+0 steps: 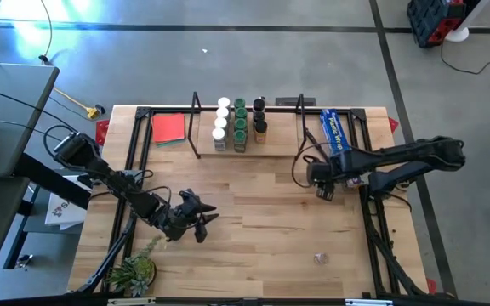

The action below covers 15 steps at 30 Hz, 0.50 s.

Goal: Shelf spices
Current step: Put the top left brown seasoning bottle on the shelf

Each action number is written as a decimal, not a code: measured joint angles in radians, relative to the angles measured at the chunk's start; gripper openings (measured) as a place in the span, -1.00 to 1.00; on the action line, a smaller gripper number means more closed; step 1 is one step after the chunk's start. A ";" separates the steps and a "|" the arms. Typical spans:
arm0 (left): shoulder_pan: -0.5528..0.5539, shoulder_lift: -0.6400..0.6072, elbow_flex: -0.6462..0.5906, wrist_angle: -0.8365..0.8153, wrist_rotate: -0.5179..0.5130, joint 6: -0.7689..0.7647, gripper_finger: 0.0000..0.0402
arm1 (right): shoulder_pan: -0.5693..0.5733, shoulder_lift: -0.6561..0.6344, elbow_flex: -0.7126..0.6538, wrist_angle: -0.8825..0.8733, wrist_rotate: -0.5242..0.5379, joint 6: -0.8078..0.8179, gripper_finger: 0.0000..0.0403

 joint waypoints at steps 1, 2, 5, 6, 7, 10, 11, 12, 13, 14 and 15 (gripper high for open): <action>0.000 0.003 0.000 0.006 -0.003 0.000 -0.40 | -0.008 0.002 0.000 0.006 -0.004 -0.003 0.17; 0.000 0.005 0.000 0.011 -0.002 0.000 -0.40 | -0.014 0.008 0.000 0.012 -0.012 -0.011 0.17; 0.000 0.012 0.000 0.013 -0.001 0.000 -0.40 | -0.030 0.035 0.000 0.049 -0.072 -0.055 0.17; 0.000 0.014 0.000 0.012 -0.001 0.000 -0.40 | -0.031 0.044 0.000 0.062 -0.099 -0.079 0.17; 0.000 0.015 0.000 0.013 0.001 0.000 -0.40 | -0.032 0.056 0.000 0.075 -0.108 -0.088 0.17; 0.000 0.014 0.000 0.012 0.009 -0.001 -0.40 | -0.031 0.090 0.000 0.090 -0.098 -0.090 0.17; -0.003 0.014 0.000 0.013 0.013 -0.001 -0.40 | -0.032 0.103 0.000 0.092 -0.097 -0.090 0.17; -0.004 0.014 0.000 0.014 0.016 -0.001 -0.40 | -0.032 0.117 0.000 0.097 -0.099 -0.092 0.17; -0.005 0.014 0.000 0.015 0.019 -0.001 -0.40 | -0.032 0.130 0.000 0.108 -0.103 -0.098 0.17; -0.005 0.014 0.000 0.016 0.024 -0.001 -0.40 | -0.032 0.145 0.000 0.123 -0.113 -0.108 0.17; -0.005 0.014 0.000 0.017 0.027 -0.001 -0.40 | -0.032 0.159 0.000 0.143 -0.132 -0.124 0.17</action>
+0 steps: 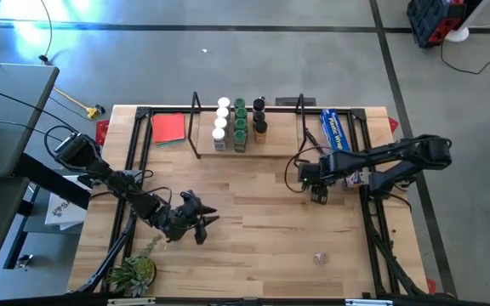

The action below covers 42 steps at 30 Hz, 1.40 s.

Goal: Shelf spices
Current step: Put the top left brown seasoning bottle on the shelf

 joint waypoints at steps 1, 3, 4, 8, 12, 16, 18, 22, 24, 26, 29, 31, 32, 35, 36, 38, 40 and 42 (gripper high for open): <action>0.000 0.000 0.000 0.004 0.002 0.000 -0.40 | 0.001 0.013 0.000 0.022 -0.024 -0.014 0.17; 0.000 0.000 0.000 0.015 0.009 0.000 -0.40 | 0.016 0.035 0.004 0.051 -0.068 -0.046 0.17; 0.000 0.000 0.000 0.021 0.017 0.000 -0.40 | 0.027 0.044 0.010 0.057 -0.083 -0.052 0.17; -0.008 -0.001 0.000 0.050 0.026 0.001 -0.40 | 0.085 0.066 0.030 0.102 -0.089 -0.027 0.17; -0.016 -0.001 0.000 0.051 0.018 0.000 -0.40 | 0.159 0.071 0.031 0.172 -0.090 0.027 0.17; -0.015 -0.001 0.000 0.054 0.019 0.000 -0.40 | 0.240 0.071 0.032 0.192 -0.091 0.093 0.17; -0.015 -0.001 0.000 0.056 0.019 0.000 -0.40 | 0.282 0.071 0.043 0.183 -0.104 0.103 0.17; -0.015 -0.001 0.000 0.056 0.019 0.000 -0.40 | 0.356 0.071 0.123 0.158 -0.083 -0.014 0.17; -0.013 -0.001 0.000 0.056 0.017 0.001 -0.40 | 0.375 0.071 0.183 0.144 -0.026 -0.127 0.17; -0.008 -0.001 0.000 0.056 0.009 0.001 -0.40 | 0.366 0.072 0.240 0.125 0.014 -0.266 0.17; -0.003 -0.001 0.000 0.058 -0.004 0.001 -0.40 | 0.303 0.102 0.319 0.086 0.045 -0.472 0.16; 0.002 -0.001 0.000 0.068 -0.006 0.001 -0.40 | 0.238 0.144 0.370 0.053 0.045 -0.568 0.15; 0.003 -0.001 0.000 0.073 -0.004 0.001 -0.40 | 0.203 0.171 0.394 0.034 0.034 -0.607 0.14; 0.003 -0.001 0.000 0.093 -0.004 0.002 -0.40 | 0.115 0.261 0.456 -0.012 -0.011 -0.706 0.13; 0.001 -0.001 0.000 0.099 -0.004 0.002 -0.40 | 0.092 0.291 0.475 -0.022 -0.022 -0.734 0.13; -0.003 -0.001 0.000 0.103 -0.002 0.002 -0.40 | 0.060 0.345 0.507 -0.046 -0.030 -0.781 0.13; -0.007 -0.001 0.000 0.103 0.006 0.000 -0.40 | 0.038 0.391 0.528 -0.072 -0.030 -0.821 0.13; -0.012 -0.001 0.000 0.103 0.010 0.000 -0.40 | 0.025 0.426 0.535 -0.083 -0.030 -0.845 0.13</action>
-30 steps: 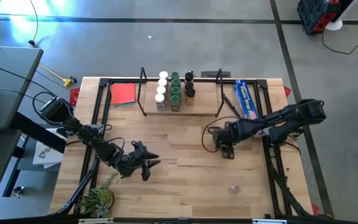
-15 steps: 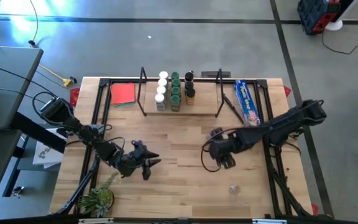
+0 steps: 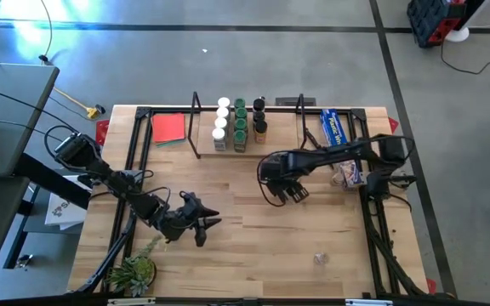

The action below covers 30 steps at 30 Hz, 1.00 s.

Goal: Shelf spices
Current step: Put the top left brown seasoning bottle on the shelf

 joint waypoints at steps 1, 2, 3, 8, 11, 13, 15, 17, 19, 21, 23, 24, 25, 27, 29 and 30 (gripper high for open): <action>-0.002 0.000 0.000 0.000 0.002 0.000 -0.40 | -0.004 0.015 0.000 0.003 0.000 -0.007 0.13; -0.003 0.000 0.000 0.000 0.002 0.000 -0.40 | -0.006 0.028 0.001 0.005 0.000 -0.017 0.13; -0.003 0.000 0.000 0.000 0.002 0.000 -0.40 | -0.006 0.041 0.001 0.005 0.005 -0.022 0.13; -0.003 0.000 0.000 0.000 0.001 0.000 -0.40 | -0.005 0.076 0.001 0.034 0.019 0.009 0.09; -0.003 0.000 0.000 0.000 0.003 0.000 -0.40 | -0.004 0.082 0.001 0.029 0.007 0.028 -0.04; -0.003 0.000 0.000 0.000 0.003 0.000 -0.40 | 0.001 0.082 0.001 0.031 0.007 0.045 -0.18; -0.003 0.000 0.000 0.000 0.003 0.000 -0.40 | 0.006 0.082 0.001 0.032 0.006 0.091 -0.34; -0.003 0.000 0.000 0.000 0.003 0.000 -0.40 | 0.006 0.081 0.001 0.026 -0.038 0.147 -0.51; -0.003 0.000 0.000 0.002 0.003 -0.001 -0.40 | 0.007 0.081 0.001 0.021 -0.095 0.207 -0.65; -0.003 0.000 0.000 0.005 0.004 -0.001 -0.40 | 0.013 0.077 0.001 0.023 -0.132 0.261 -0.76; -0.003 0.000 0.000 0.007 0.004 -0.001 -0.40 | 0.028 0.065 0.001 0.031 -0.142 0.282 -0.85; -0.003 0.000 0.000 0.010 0.004 0.000 -0.40 | 0.037 0.058 0.001 0.043 -0.144 0.291 -0.89; -0.003 0.000 0.000 0.014 0.005 0.000 -0.40 | 0.046 0.048 0.001 0.054 -0.145 0.299 -0.92; -0.003 0.000 0.000 0.013 0.005 -0.001 -0.40 | 0.063 0.025 0.000 0.082 -0.145 0.317 -0.98; -0.003 0.000 0.000 0.013 0.005 0.000 -0.40 | 0.079 -0.002 0.000 0.096 -0.144 0.334 -1.00; -0.003 0.000 0.000 0.013 0.005 -0.001 -0.40 | 0.087 -0.017 0.000 0.102 -0.133 0.350 -1.00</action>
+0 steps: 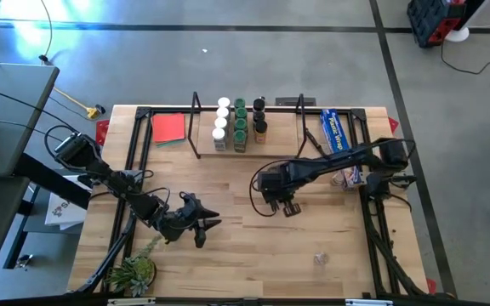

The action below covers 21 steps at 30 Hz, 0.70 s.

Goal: Shelf spices
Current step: Put the top left brown seasoning bottle on the shelf

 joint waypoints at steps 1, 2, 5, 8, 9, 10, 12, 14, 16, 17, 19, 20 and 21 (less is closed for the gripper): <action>0.000 0.000 0.000 -0.001 0.000 0.000 -0.40 | 0.007 -0.015 0.000 0.008 0.014 0.018 -1.00; 0.000 0.000 0.000 -0.001 0.000 0.000 -0.40 | 0.015 -0.037 0.000 0.013 0.023 0.036 -1.00; 0.000 0.000 0.000 0.000 0.000 0.001 -0.40 | 0.035 -0.098 0.000 0.021 0.043 0.087 -0.99; 0.000 0.000 0.000 -0.001 -0.001 0.001 -0.40 | 0.054 -0.154 0.000 0.022 0.070 0.134 -1.00; 0.000 0.000 0.000 -0.001 -0.001 0.001 -0.40 | 0.058 -0.171 0.000 0.022 0.070 0.149 -1.00; 0.000 0.000 0.000 -0.001 -0.001 0.001 -0.40 | 0.059 -0.185 0.000 0.019 0.067 0.156 -1.00; 0.000 0.000 0.000 -0.001 -0.003 0.001 -0.40 | 0.064 -0.198 -0.002 0.016 0.059 0.196 -1.00; 0.000 0.000 0.000 -0.001 -0.003 0.002 -0.40 | 0.069 -0.200 -0.023 0.024 0.058 0.251 -1.00; 0.002 0.000 0.000 -0.001 -0.008 0.003 -0.40 | 0.077 -0.197 -0.061 0.023 0.057 0.277 -0.97; 0.003 0.000 0.000 -0.001 -0.011 0.003 -0.40 | 0.081 -0.197 -0.087 0.030 0.056 0.285 -0.93; 0.004 0.000 0.000 -0.001 -0.018 0.003 -0.40 | 0.083 -0.196 -0.145 0.049 0.045 0.313 -0.80; 0.004 0.000 0.000 -0.001 -0.018 0.004 -0.40 | 0.083 -0.195 -0.172 0.055 0.038 0.320 -0.72; 0.004 0.000 0.000 -0.001 -0.018 0.005 -0.40 | 0.082 -0.195 -0.193 0.060 0.031 0.324 -0.62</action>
